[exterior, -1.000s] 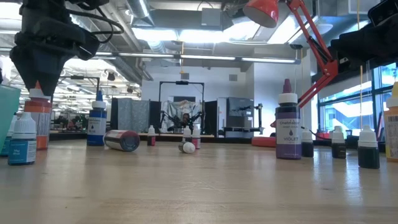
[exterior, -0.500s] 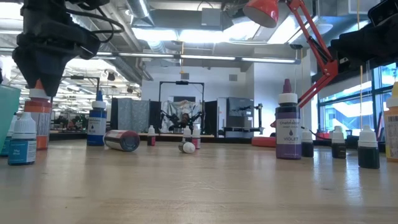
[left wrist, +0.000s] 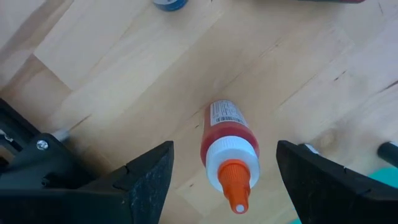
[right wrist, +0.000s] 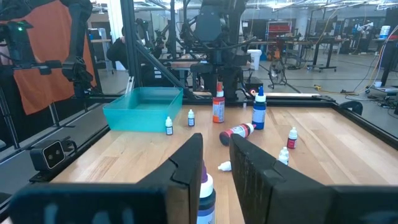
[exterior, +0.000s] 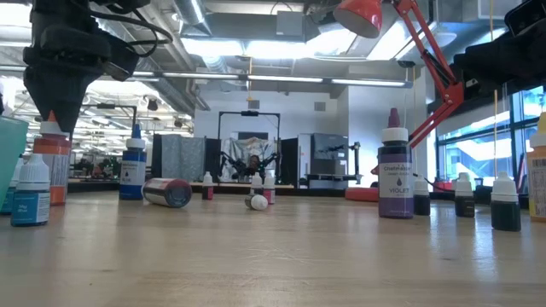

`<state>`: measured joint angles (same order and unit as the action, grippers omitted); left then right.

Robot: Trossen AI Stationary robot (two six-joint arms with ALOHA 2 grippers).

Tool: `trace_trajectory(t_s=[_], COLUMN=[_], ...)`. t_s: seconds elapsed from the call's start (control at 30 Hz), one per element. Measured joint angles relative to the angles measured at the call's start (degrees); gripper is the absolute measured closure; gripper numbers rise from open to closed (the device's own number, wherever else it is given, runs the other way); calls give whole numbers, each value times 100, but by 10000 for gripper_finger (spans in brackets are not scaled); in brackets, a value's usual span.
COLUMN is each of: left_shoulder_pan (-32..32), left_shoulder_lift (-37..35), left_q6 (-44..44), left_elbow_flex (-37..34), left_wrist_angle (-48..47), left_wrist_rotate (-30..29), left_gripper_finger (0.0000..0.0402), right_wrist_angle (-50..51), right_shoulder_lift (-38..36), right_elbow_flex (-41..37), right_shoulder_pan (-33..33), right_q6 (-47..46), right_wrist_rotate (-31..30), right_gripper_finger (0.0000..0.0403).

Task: Pick & Place food coloring
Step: Put the orange food coloring into the blue bin

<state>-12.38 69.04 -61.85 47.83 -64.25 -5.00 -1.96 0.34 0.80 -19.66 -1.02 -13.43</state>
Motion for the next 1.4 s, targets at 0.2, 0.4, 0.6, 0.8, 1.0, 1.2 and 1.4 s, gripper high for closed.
trace_trajectory(t_s=[0.2, 0.4, 0.6, 0.8, 1.0, 1.2, 1.4], left_shoulder_pan=[0, 0, 0, 0, 0, -1, 0], left_shoulder_lift=[0, 0, 0, 0, 26, 31, 42], left_q6=[22, 1, -39, -39, -50, 3, 218], left_elbow_flex=[0, 0, 0, 0, 9, 9, 72], left_wrist_angle=[0, 0, 0, -1, -2, -8, -48], left_wrist_rotate=[5, 388, 253, 212, 252, 263, 436], left_gripper_finger=[177, 219, 238, 258, 273, 273, 288], right_wrist_angle=[0, 0, 0, 2, 0, 1, 0], right_shoulder_lift=[0, 0, 0, 0, 0, 1, 1], right_elbow_flex=[0, 0, 0, 0, 2, 2, 0], right_shoulder_pan=[-2, -2, -2, -2, -1, -2, 0], right_q6=[0, 0, 0, 0, 0, 0, 0], right_wrist_rotate=[0, 0, 2, 2, 0, 1, 1], right_gripper_finger=[319, 319, 319, 319, 319, 319, 319])
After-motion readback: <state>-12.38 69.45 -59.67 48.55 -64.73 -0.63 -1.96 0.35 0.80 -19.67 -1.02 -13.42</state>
